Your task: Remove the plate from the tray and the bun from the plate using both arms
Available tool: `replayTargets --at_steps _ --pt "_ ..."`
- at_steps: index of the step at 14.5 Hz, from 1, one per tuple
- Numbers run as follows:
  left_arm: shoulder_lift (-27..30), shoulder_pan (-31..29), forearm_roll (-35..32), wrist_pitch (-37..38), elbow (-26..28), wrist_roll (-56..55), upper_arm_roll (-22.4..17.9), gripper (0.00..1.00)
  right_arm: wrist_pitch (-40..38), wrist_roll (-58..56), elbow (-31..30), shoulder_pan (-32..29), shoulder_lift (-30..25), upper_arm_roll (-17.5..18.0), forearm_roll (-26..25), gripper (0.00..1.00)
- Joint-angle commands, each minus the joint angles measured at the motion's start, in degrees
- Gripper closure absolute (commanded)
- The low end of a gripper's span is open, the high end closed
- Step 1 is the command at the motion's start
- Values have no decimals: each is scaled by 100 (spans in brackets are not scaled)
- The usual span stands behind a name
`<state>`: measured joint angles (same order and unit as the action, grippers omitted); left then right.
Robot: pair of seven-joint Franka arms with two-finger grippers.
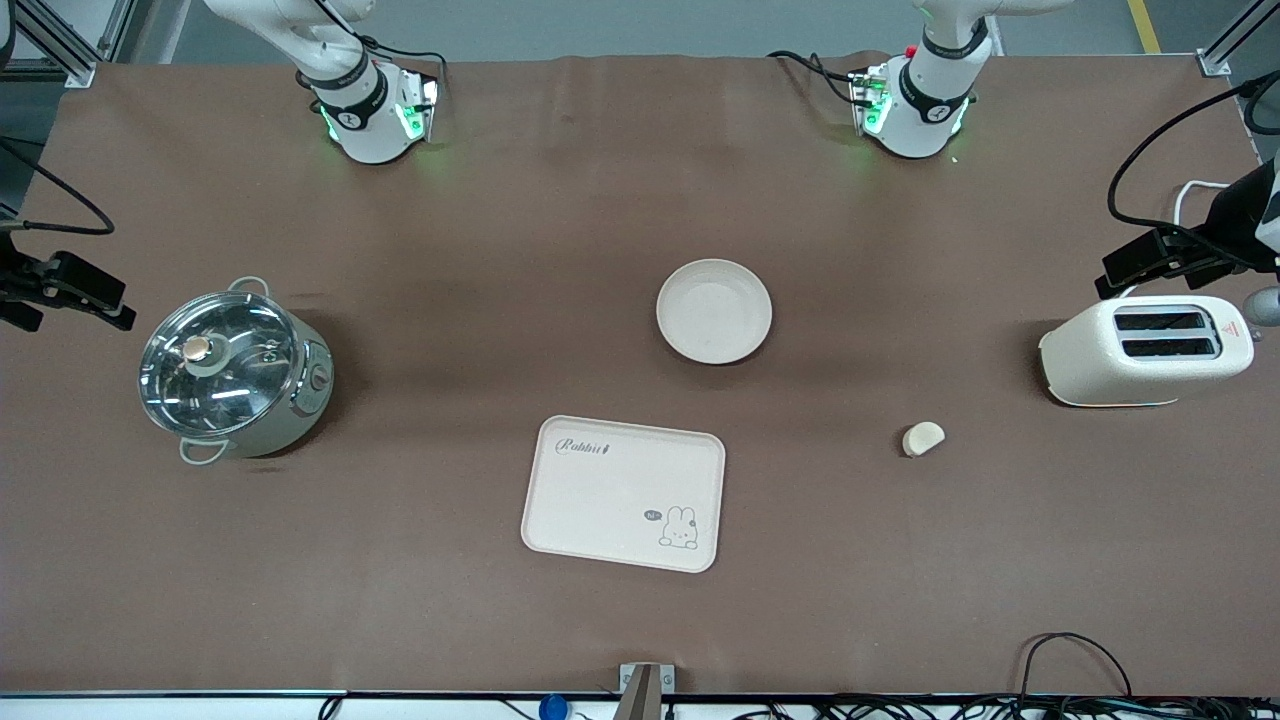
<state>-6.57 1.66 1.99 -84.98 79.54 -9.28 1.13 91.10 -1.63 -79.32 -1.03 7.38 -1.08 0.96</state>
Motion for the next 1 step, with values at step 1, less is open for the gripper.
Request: replayTargets --at_steps 1 --pt "59 10 47 60 26 -21 -25 0 48 31 -118 -107 -114 82 10 0"
